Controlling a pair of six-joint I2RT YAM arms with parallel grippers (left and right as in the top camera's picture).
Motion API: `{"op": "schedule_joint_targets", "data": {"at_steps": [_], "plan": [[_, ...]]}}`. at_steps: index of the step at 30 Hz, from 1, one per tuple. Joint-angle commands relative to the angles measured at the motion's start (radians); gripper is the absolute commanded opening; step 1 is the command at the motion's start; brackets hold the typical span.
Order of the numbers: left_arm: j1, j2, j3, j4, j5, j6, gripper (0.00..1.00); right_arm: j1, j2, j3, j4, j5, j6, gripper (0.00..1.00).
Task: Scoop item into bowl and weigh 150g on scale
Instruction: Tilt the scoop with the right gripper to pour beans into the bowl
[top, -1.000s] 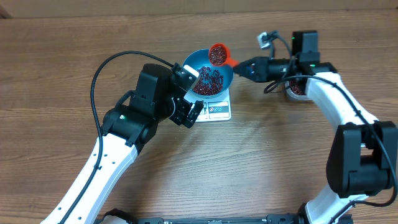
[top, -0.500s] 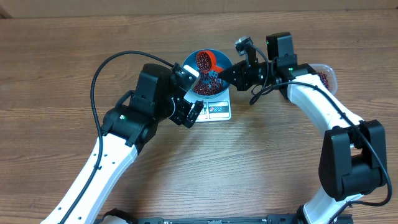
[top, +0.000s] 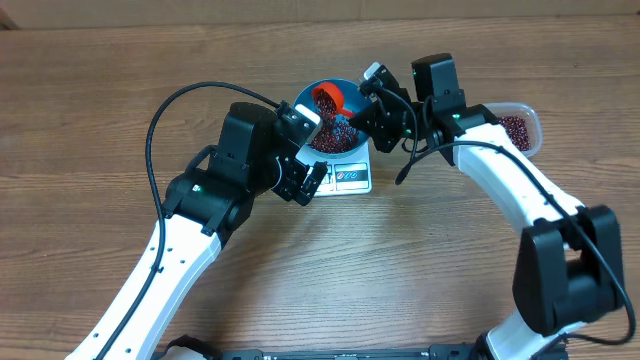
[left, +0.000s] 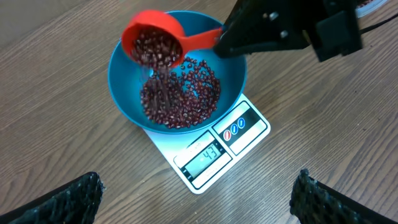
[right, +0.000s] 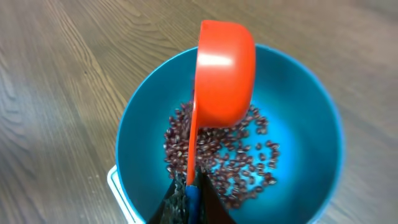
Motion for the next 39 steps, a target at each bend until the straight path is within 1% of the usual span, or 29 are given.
{"op": "schedule_joint_targets", "data": {"at_steps": [1,6,10,15,21,32,35,37,39], "plan": [[0.002,-0.021,-0.001,0.003,0.014,0.019,1.0,0.001,-0.085,0.021,-0.01,0.059,-0.084,0.04],[0.002,-0.021,-0.001,0.003,0.014,0.019,1.0,0.001,-0.134,0.021,-0.053,0.071,-0.171,0.04],[0.002,-0.021,-0.001,0.003,0.014,0.019,1.0,0.001,-0.152,0.021,-0.073,0.135,-0.188,0.04],[0.002,-0.021,-0.001,0.003,0.015,0.019,1.0,0.001,-0.155,0.021,-0.094,0.139,-0.265,0.04],[0.002,-0.021,-0.001,0.003,0.014,0.019,1.0,0.002,-0.155,0.021,-0.096,0.153,-0.29,0.04],[0.002,-0.021,-0.001,0.003,0.014,0.019,1.0,0.002,-0.168,0.021,-0.092,0.154,-0.291,0.04],[0.002,-0.021,-0.001,0.003,0.014,0.019,1.0,0.002,-0.186,0.021,-0.095,0.19,-0.286,0.04],[0.002,-0.021,-0.001,0.003,0.014,0.019,1.0,0.002,-0.203,0.021,-0.099,0.226,-0.254,0.04],[0.002,-0.021,-0.001,0.003,0.014,0.019,0.99,0.002,-0.224,0.021,-0.099,0.262,-0.169,0.04]]}}
